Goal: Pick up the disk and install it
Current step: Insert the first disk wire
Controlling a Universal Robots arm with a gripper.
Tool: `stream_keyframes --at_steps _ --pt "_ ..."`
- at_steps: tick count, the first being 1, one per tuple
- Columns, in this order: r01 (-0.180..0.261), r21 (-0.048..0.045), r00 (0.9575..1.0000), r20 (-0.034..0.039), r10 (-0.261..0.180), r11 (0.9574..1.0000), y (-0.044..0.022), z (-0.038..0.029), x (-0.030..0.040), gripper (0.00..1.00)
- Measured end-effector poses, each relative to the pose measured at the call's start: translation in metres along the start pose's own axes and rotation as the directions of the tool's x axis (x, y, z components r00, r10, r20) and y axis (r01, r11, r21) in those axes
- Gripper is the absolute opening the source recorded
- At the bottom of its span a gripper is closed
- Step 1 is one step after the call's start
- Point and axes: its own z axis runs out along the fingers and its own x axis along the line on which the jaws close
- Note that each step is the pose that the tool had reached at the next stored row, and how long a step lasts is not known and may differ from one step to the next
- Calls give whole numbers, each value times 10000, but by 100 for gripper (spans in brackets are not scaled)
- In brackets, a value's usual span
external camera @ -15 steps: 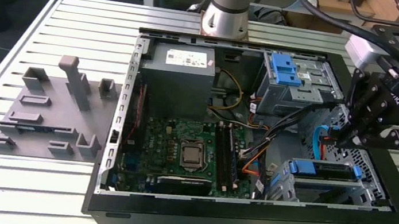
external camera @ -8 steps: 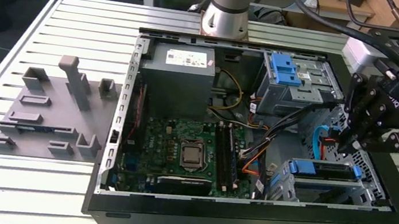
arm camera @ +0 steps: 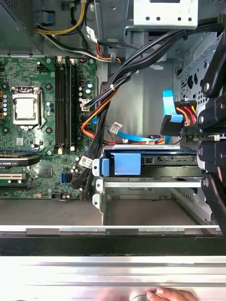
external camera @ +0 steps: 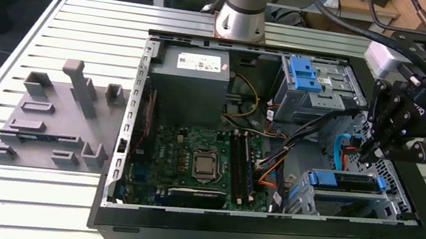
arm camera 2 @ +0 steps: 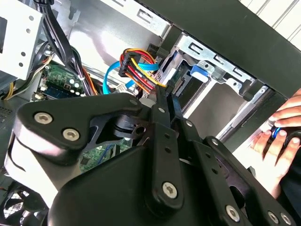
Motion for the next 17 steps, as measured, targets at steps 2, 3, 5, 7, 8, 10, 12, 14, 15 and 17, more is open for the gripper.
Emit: stream_keyframes --at_steps 2,3,5,7,8,10,12,14,15,17 --pt "0 -28 10000 16 0 10000 -4 4 0 16" --pt "0 -41 10000 23 0 10000 -5 8 1 16" --pt "0 -58 10000 40 0 10000 -5 22 13 16" --pt "1 -69 10000 51 -1 10000 -6 42 42 16" --pt "1 -76 10000 54 0 10000 -6 52 60 16" --pt "-3 -92 10000 57 3 10000 -6 73 77 16" --pt "-31 -125 10000 55 31 9999 -6 96 78 16" --pt "-125 -172 9999 55 126 9998 -6 118 77 16" --pt "-183 -182 9998 55 184 9997 -5 127 80 16" --pt "-324 -190 9995 51 325 9993 -6 137 91 16"
